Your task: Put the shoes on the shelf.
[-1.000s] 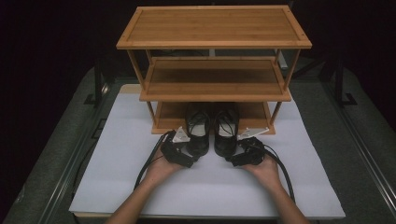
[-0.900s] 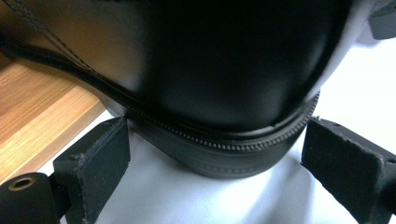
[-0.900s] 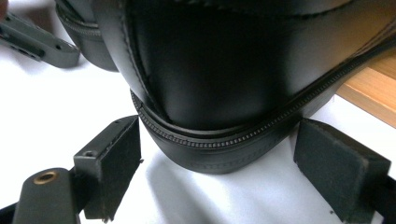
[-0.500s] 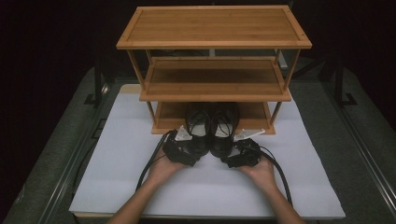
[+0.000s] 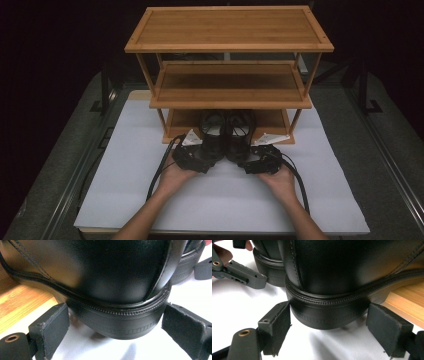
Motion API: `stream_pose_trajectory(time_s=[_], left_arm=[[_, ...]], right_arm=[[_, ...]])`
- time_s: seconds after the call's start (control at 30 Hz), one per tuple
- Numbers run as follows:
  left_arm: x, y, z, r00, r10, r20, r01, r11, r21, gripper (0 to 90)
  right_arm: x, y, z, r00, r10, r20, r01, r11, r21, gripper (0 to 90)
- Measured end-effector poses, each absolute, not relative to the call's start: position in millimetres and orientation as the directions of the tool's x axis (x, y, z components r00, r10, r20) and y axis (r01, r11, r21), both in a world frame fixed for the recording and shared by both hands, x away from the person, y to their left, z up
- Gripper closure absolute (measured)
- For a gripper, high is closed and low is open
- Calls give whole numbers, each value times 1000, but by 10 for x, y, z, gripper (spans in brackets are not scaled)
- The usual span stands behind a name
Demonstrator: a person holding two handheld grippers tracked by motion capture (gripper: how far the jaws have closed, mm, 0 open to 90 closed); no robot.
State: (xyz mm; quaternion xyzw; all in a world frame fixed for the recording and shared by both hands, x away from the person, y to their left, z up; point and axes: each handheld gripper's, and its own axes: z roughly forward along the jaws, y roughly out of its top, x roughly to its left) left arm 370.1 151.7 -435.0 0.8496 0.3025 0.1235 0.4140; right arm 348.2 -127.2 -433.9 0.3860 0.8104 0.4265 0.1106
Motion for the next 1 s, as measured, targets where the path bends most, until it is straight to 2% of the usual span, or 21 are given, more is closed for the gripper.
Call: stream_pose_trajectory(time_s=[0.63, 1.0], left_arm=[[4063, 1474, -4314, 747, 662, -63, 435, -415, 799, 73], [4311, 1412, -4371, 733, 678, -52, 452, -430, 782, 71]], right_arm=[[3865, -1260, -4306, -660, 733, 165, 565, 339, 753, 193], [4115, -1220, -4391, -645, 754, 124, 561, 356, 748, 191]])
